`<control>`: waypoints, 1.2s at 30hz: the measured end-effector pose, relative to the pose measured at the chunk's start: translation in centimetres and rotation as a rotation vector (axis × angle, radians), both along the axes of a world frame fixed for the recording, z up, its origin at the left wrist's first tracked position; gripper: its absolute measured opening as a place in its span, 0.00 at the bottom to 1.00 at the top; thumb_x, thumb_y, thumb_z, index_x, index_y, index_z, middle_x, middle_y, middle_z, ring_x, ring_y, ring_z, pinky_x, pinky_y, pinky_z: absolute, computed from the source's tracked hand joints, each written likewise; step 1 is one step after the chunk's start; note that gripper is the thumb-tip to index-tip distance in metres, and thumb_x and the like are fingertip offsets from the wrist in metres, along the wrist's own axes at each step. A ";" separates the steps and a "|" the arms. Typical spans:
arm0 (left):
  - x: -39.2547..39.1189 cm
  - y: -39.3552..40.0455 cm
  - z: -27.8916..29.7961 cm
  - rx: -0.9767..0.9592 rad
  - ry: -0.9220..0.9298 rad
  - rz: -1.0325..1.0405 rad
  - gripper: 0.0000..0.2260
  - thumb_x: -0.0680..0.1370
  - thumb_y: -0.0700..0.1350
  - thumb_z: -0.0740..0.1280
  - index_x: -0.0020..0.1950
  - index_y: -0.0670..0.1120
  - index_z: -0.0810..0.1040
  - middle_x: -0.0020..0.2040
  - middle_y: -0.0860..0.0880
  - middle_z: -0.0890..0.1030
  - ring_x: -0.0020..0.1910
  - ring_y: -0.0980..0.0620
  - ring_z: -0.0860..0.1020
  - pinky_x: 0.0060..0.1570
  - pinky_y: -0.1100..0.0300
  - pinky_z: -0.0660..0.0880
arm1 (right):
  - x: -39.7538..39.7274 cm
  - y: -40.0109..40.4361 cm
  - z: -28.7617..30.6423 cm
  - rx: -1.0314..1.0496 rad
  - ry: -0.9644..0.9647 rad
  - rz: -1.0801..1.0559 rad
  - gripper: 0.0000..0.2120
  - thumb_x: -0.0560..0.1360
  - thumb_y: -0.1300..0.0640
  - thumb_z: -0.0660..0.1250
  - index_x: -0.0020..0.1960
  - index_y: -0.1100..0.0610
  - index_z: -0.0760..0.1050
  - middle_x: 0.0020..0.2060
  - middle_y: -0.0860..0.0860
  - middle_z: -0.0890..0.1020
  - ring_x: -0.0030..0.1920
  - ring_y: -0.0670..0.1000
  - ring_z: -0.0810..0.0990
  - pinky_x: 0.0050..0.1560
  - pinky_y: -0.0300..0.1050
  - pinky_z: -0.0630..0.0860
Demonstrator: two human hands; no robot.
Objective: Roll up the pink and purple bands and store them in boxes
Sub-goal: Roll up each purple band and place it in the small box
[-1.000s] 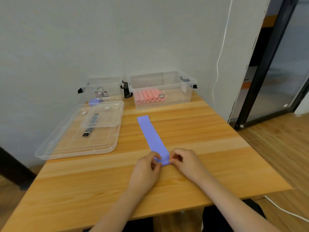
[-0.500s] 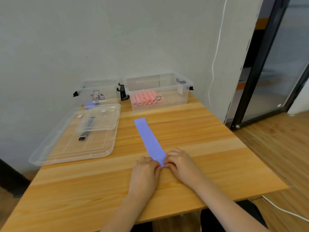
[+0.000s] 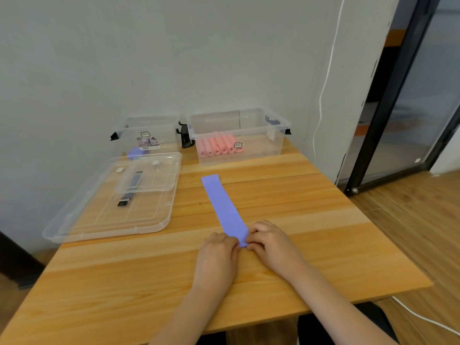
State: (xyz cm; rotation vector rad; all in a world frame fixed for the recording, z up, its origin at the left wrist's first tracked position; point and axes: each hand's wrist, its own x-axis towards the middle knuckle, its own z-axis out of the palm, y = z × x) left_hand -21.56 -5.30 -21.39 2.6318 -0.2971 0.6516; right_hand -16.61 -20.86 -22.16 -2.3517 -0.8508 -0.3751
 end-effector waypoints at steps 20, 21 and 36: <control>0.8 0.4 -0.2 -0.066 -0.009 0.022 0.02 0.63 0.45 0.69 0.31 0.49 0.82 0.31 0.52 0.77 0.31 0.48 0.75 0.28 0.58 0.74 | 0.9 0.8 0.0 -0.035 -0.167 -0.004 0.07 0.66 0.63 0.65 0.37 0.59 0.82 0.34 0.50 0.80 0.35 0.54 0.78 0.40 0.39 0.68; 0.9 0.4 -0.3 -0.046 -0.009 0.020 0.03 0.62 0.46 0.69 0.31 0.49 0.82 0.31 0.51 0.77 0.31 0.48 0.75 0.28 0.58 0.74 | 1.0 0.8 0.1 -0.041 -0.186 0.002 0.09 0.67 0.62 0.62 0.37 0.58 0.82 0.34 0.50 0.80 0.35 0.53 0.78 0.40 0.39 0.68; 1.2 0.1 -0.5 -0.098 0.043 0.028 0.02 0.64 0.42 0.68 0.33 0.45 0.79 0.30 0.48 0.78 0.31 0.46 0.76 0.36 0.57 0.65 | 1.0 0.6 0.0 -0.015 -0.071 0.007 0.12 0.69 0.58 0.57 0.38 0.58 0.78 0.35 0.51 0.79 0.41 0.49 0.71 0.42 0.41 0.67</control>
